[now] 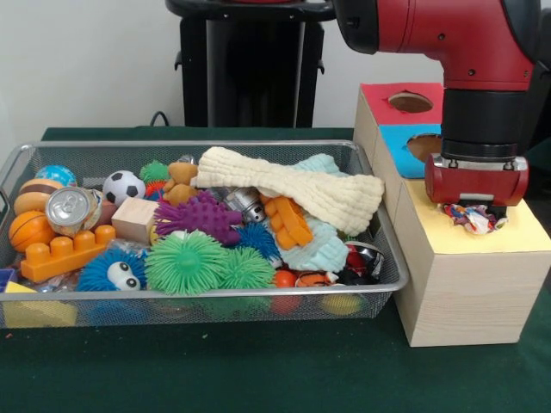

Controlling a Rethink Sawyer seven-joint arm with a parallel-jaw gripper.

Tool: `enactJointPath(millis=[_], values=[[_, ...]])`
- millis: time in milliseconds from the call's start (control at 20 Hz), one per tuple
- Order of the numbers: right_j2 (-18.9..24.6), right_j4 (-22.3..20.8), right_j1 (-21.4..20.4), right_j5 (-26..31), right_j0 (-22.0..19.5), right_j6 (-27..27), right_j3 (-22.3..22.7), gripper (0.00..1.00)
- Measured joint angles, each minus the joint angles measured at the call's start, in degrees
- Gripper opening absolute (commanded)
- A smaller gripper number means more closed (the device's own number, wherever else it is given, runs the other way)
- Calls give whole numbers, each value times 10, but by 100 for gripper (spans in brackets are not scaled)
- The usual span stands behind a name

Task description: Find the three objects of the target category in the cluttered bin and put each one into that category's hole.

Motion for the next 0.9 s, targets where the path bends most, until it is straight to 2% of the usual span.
enactJointPath(millis=[600, 650, 900], values=[[0, 0, 0, 0, -1, 0, 0, 100], [0, 0, 1, 0, -2, 0, 2, 0], [0, 0, 0, 0, -4, 0, 4, 0]])
